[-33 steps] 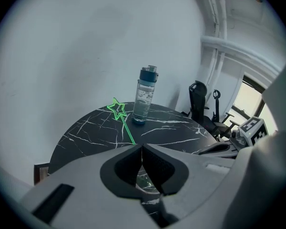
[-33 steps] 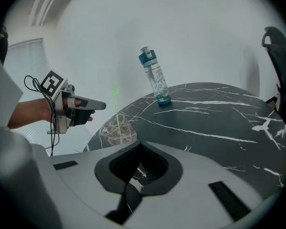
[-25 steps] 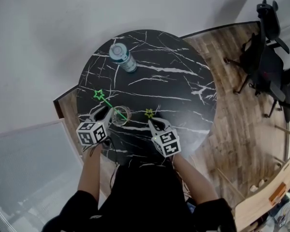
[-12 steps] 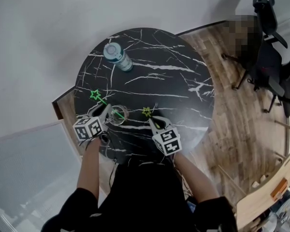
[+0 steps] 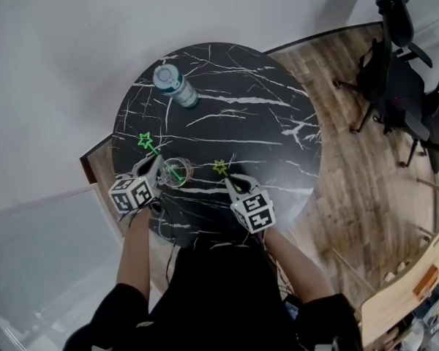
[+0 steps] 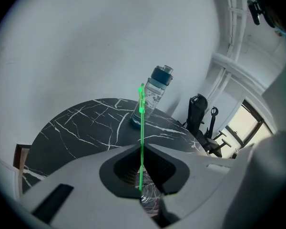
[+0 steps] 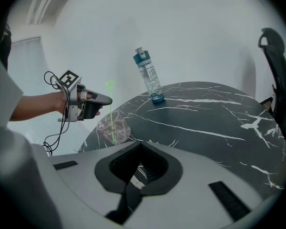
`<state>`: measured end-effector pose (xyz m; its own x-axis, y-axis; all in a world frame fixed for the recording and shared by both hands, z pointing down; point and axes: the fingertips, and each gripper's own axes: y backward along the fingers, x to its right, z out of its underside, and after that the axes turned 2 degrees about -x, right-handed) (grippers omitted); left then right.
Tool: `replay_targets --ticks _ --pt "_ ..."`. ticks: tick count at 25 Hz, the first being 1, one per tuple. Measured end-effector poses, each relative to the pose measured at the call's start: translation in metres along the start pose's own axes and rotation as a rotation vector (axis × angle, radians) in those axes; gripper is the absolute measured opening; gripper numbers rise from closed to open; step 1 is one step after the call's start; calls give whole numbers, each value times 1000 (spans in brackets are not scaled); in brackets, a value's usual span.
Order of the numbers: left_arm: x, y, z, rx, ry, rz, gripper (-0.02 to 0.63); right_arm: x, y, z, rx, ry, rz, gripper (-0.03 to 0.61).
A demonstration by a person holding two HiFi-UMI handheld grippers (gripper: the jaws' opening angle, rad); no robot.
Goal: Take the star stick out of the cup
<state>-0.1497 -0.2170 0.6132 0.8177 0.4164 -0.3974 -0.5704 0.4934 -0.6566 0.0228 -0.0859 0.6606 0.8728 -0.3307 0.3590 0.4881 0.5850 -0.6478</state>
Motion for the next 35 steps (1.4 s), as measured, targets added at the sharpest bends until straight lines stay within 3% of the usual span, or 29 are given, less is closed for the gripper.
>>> replay_targets --ticks 11,24,27,35 --pt "17 29 -25 91 -64 -16 14 -12 11 1 13 32 -26 -3" --pt "54 97 -67 227 -263 -104 14 -27 30 -11 61 99 -71 -3" --pt "65 109 -66 231 -319 -125 14 -29 34 -13 68 111 -77 -3" --pt "88 127 -40 208 -359 -138 14 -30 42 -13 93 148 -93 -3"
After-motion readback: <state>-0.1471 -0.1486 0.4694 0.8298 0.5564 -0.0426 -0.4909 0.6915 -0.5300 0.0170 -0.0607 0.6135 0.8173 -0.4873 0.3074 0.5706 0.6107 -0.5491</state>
